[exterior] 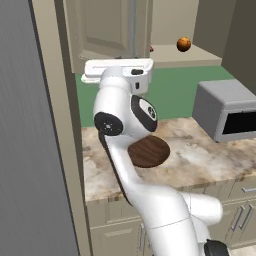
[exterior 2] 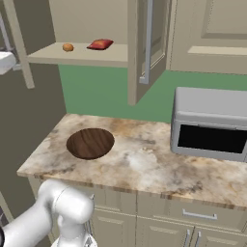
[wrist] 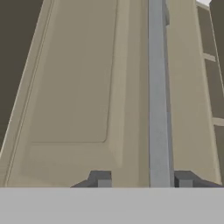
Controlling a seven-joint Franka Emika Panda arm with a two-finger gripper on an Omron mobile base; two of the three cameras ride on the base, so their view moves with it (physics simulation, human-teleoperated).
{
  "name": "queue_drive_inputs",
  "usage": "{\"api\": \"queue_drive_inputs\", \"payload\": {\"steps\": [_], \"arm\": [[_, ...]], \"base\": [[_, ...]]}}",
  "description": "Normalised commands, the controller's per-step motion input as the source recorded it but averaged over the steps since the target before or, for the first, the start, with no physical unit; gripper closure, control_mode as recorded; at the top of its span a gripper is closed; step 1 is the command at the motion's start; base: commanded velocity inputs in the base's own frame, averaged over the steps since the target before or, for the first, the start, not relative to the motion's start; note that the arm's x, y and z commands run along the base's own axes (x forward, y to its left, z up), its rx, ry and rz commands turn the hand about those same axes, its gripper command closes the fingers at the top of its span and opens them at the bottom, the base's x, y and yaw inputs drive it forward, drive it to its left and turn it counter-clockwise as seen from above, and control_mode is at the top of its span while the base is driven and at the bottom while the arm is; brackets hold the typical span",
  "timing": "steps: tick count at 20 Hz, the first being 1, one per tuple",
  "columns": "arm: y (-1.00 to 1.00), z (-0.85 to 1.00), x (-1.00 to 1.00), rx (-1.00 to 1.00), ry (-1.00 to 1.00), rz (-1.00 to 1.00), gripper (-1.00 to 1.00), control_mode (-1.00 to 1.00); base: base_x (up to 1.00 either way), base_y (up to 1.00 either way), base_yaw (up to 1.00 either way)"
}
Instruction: Open the cabinet. Pick the tangerine and orange from the cabinet and place them into the bowl. Then close the cabinet.
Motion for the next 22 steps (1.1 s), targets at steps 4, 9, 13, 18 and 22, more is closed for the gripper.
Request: {"api": "queue_drive_inputs", "payload": {"steps": [4,9,13,18,22], "arm": [[0.1,0.0,-0.09,0.01,0.01,-0.01,-1.0,-1.0],[0.0,-0.03,-0.94,0.0,-0.04,0.0,-1.0,-1.0],[-0.12,-0.01,-0.98,0.0,-0.01,0.0,-1.0,-1.0],[-0.64,0.0,-0.52,0.11,0.03,0.02,-1.0,-1.0],[-0.94,0.01,0.26,0.26,0.04,0.2,-1.0,-1.0]], "base": [[0.0,0.0,0.0],[0.0,0.0,0.0],[0.0,0.0,0.0],[0.0,0.0,0.0],[0.0,0.0,0.0]]}}
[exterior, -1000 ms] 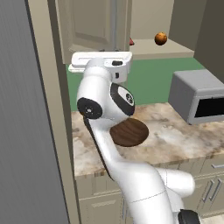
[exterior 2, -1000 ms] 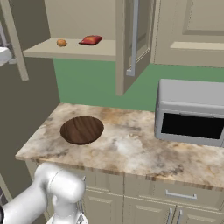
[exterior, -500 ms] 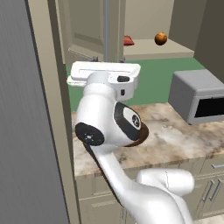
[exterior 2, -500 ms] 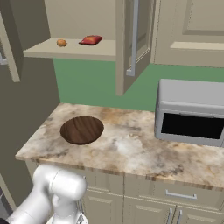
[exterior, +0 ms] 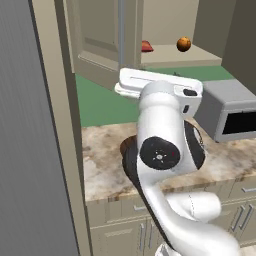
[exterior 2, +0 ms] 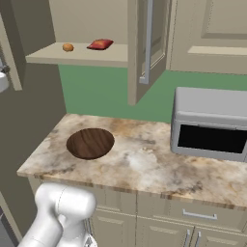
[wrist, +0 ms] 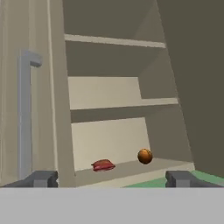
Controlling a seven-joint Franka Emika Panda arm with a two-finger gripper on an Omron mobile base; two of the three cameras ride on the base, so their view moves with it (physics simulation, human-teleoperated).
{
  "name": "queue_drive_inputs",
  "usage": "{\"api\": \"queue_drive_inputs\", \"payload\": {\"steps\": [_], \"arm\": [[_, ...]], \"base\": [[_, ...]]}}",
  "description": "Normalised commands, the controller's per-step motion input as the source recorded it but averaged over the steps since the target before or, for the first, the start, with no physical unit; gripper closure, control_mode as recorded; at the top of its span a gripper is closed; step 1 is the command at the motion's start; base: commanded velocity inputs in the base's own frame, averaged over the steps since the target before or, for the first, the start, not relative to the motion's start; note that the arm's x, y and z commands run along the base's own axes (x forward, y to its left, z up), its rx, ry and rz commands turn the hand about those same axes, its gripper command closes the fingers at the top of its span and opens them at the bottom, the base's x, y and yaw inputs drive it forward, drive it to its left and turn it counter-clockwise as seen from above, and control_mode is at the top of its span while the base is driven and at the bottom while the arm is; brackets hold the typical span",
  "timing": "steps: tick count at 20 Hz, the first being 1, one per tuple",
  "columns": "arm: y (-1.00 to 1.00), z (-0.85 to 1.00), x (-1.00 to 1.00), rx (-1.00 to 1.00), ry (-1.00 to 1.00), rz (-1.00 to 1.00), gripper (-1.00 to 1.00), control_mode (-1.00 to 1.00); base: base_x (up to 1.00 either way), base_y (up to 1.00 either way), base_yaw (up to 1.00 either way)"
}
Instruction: Open the cabinet. Pick the tangerine and orange from the cabinet and place them into the bowl. Then close the cabinet.
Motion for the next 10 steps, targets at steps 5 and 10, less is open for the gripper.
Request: {"api": "queue_drive_inputs", "payload": {"steps": [5,10], "arm": [[-0.82,0.0,0.36,0.2,0.02,0.35,-1.0,-1.0],[-0.31,-0.01,0.23,0.14,0.06,0.4,-1.0,-1.0]], "base": [[0.0,0.0,0.0],[0.0,0.0,0.0]]}}
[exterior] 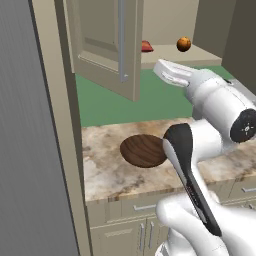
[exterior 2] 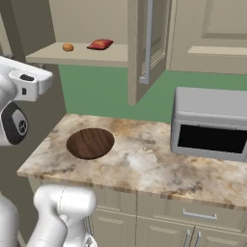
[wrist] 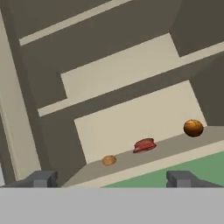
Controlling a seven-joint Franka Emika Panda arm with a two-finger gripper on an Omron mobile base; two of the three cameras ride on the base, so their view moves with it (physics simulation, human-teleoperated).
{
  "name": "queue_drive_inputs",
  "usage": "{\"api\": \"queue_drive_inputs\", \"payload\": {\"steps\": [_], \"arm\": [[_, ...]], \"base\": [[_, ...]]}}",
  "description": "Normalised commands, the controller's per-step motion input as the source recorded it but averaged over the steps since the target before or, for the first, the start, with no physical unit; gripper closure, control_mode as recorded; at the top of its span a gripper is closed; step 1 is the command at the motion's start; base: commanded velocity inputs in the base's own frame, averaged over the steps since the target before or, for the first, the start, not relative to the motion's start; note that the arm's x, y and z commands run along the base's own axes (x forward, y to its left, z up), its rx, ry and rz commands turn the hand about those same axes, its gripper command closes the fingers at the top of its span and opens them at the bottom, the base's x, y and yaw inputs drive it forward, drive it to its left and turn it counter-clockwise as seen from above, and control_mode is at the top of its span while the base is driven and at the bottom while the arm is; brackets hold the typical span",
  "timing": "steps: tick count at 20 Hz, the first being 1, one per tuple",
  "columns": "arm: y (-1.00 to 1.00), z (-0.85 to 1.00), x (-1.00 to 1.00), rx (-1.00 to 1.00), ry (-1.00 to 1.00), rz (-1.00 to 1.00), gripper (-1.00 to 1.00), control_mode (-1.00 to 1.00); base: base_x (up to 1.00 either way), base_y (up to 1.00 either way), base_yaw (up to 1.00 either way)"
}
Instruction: Open the cabinet. Pick the tangerine and orange from the cabinet and place them into the bowl. Then close the cabinet.
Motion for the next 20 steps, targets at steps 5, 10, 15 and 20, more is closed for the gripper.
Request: {"api": "queue_drive_inputs", "payload": {"steps": [5,10,15,20], "arm": [[0.06,-0.06,0.09,0.05,0.04,0.33,-1.0,-1.0],[0.39,0.0,0.2,0.01,0.02,0.23,-1.0,-1.0],[0.54,0.0,0.5,0.0,0.03,0.18,-1.0,-1.0],[0.41,-0.07,0.72,0.0,0.07,0.22,-1.0,-1.0]], "base": [[0.0,0.0,0.0],[0.0,0.0,0.0],[0.0,0.0,0.0],[0.0,0.0,0.0]]}}
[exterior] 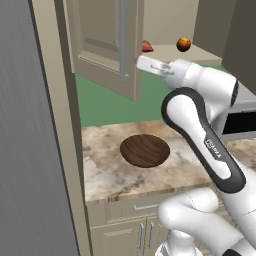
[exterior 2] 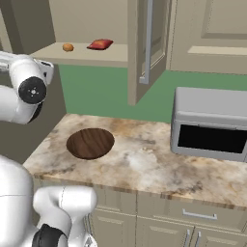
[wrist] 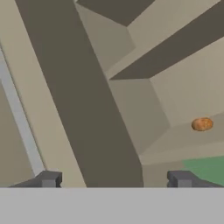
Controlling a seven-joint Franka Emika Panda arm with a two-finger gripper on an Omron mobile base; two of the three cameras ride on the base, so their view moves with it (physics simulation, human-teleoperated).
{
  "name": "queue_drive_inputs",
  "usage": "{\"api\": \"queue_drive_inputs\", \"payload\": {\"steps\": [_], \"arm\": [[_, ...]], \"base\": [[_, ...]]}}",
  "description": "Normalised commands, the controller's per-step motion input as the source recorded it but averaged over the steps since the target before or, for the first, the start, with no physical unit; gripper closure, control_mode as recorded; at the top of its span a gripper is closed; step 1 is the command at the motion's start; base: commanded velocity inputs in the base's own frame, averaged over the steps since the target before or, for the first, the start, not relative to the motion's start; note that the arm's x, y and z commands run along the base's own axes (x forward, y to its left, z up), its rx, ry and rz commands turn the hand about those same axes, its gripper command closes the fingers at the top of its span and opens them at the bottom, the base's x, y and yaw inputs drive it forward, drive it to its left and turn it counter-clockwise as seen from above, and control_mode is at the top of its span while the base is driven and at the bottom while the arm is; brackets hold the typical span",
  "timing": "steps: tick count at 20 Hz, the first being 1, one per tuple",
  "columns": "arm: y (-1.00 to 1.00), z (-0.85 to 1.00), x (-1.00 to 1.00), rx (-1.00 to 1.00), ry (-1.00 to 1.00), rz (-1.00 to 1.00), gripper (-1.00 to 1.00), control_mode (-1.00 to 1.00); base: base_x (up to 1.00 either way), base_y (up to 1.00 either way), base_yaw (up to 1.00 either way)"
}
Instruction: Open the cabinet. Pick the tangerine and orange from the cabinet and place them into the bowl. Then close the cabinet.
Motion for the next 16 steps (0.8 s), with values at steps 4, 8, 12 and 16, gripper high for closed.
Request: {"api": "queue_drive_inputs", "payload": {"steps": [4,8,12,16], "arm": [[0.57,-0.16,0.92,0.0,0.08,0.24,-1.0,-1.0],[0.91,-0.22,0.75,0.0,0.04,0.22,-1.0,-1.0],[1.0,-0.23,0.25,-0.02,0.0,0.16,-1.0,-1.0],[0.53,-0.07,0.1,0.0,0.02,0.04,-1.0,-1.0]], "base": [[0.0,0.0,0.0],[0.0,0.0,0.0],[0.0,0.0,0.0],[0.0,0.0,0.0]]}}
